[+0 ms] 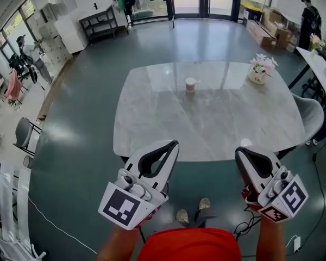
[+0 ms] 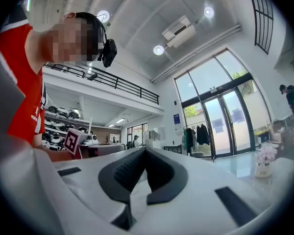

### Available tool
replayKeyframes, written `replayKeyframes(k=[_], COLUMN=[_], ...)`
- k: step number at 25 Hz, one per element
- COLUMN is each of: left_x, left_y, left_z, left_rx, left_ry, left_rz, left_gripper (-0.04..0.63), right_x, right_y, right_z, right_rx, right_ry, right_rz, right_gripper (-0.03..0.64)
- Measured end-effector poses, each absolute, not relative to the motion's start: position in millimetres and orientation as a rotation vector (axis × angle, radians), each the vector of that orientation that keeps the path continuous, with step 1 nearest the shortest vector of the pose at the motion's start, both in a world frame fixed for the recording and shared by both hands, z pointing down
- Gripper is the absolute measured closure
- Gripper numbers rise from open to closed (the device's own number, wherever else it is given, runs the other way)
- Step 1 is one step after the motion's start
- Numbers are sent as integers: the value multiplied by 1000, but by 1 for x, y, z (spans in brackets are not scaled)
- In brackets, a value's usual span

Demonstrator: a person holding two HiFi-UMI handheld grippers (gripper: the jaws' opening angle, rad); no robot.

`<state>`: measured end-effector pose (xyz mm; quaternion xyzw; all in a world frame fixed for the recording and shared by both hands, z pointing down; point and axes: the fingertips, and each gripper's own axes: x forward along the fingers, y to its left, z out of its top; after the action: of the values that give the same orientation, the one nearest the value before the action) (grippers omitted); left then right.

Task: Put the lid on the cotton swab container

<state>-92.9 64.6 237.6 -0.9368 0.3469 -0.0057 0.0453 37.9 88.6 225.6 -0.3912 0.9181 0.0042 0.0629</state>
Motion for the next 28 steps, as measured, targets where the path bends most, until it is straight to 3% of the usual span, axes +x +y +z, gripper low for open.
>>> replayKeyframes(k=[18, 28], left_x=[-70, -50], left_y=[-101, -172], left_z=[224, 245], left_rx=[-2770, -2762], left_ry=[1172, 1216], left_rz=[82, -80], left_gripper=[581, 581], right_x=[73, 86], right_y=[-85, -167], right_z=[223, 230], right_rx=[-1055, -996], right_ry=[2826, 2861], right_rz=[44, -11], right_gripper=[608, 607])
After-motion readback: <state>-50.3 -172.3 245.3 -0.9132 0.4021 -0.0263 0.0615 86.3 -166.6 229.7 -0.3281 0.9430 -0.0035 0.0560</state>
